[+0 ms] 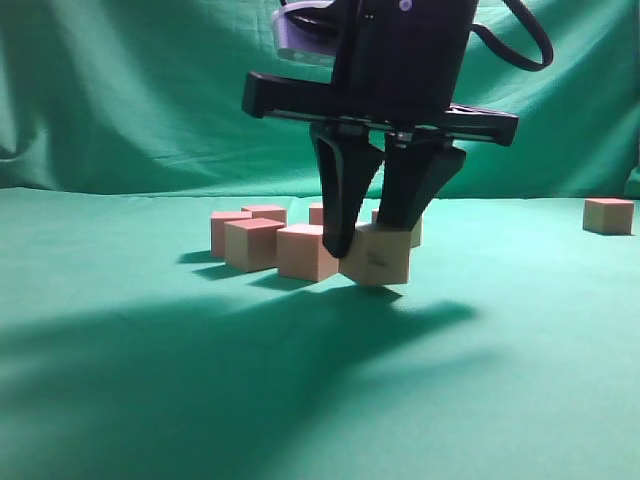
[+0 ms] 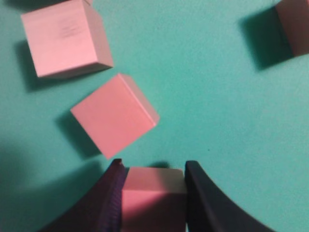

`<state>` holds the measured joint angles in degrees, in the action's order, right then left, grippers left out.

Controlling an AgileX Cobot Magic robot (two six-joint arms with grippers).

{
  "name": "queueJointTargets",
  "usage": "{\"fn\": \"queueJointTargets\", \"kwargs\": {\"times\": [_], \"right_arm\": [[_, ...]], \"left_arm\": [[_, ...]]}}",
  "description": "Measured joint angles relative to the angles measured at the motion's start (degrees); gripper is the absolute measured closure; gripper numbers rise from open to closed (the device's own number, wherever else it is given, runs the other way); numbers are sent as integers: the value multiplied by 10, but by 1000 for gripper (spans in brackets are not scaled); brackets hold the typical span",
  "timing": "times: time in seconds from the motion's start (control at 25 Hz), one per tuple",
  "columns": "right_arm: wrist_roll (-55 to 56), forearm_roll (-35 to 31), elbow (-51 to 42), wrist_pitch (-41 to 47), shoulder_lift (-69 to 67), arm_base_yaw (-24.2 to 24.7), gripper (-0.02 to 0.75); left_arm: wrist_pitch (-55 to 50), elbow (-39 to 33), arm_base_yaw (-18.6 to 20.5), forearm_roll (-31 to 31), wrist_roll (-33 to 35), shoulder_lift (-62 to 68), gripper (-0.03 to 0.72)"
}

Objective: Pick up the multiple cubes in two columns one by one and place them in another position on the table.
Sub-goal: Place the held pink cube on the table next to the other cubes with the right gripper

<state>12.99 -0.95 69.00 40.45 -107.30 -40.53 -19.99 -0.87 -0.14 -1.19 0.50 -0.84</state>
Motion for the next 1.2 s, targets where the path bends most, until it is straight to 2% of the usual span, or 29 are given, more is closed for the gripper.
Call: {"fn": "queueJointTargets", "kwargs": {"times": [0.56,0.6,0.64,0.72,0.8,0.84,0.88,1.2], "right_arm": [[0,-2,0,0,-9,0,477],[0,-3,0,0,-9,0,427],[0,-3,0,0,-9,0,427],[0,-7,0,0,-9,0,346],[0,-7,0,0,-9,0,295],[0,-7,0,0,-9,0,302],[0,-7,0,0,-9,0,258],[-1,-9,0,17,21,0,248]], "left_arm": [[0,0,0,0,0,0,688],[0,0,0,0,0,0,688],[0,0,0,0,0,0,688],[0,0,0,0,0,0,688],[0,0,0,0,0,0,688],[0,0,0,0,0,0,688],[0,0,0,0,0,0,688],[0,0,0,0,0,0,688]]}}
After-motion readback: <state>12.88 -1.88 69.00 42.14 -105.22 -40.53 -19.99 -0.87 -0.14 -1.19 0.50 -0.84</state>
